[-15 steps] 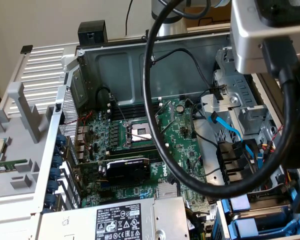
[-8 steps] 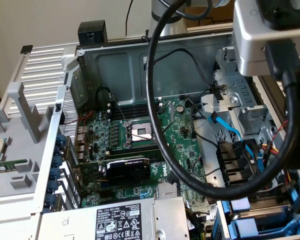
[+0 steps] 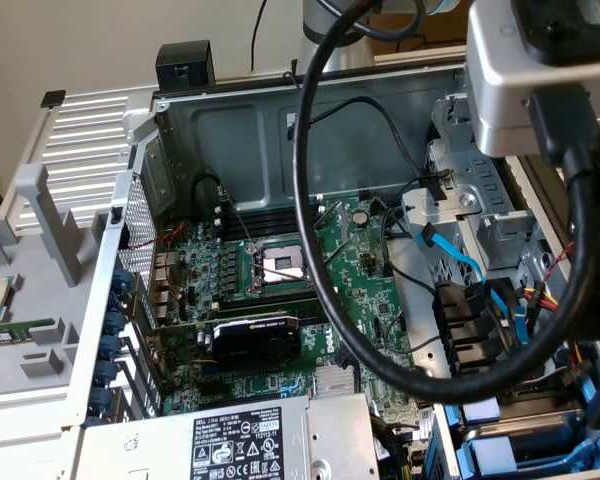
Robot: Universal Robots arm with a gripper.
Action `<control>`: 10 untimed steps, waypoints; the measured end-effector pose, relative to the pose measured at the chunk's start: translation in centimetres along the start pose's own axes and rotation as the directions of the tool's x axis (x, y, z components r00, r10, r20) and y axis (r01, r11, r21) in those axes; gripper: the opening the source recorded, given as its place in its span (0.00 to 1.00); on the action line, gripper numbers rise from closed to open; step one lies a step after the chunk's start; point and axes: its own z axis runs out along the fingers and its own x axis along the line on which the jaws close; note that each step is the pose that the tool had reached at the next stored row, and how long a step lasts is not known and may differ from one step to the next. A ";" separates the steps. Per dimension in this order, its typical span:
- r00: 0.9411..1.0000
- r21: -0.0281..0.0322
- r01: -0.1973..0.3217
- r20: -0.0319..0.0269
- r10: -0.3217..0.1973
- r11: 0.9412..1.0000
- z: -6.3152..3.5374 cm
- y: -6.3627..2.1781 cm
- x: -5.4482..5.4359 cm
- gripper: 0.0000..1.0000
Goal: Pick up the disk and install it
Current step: 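Insert the first disk wire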
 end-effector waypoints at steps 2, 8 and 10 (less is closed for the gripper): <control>1.000 -0.001 0.000 0.000 0.000 1.000 0.07 0.00 0.0 0.49; 1.000 -0.002 0.003 0.000 -0.003 1.000 0.16 0.00 0.1 0.49; 1.000 -0.002 0.004 0.000 -0.004 1.000 0.17 0.00 0.1 0.49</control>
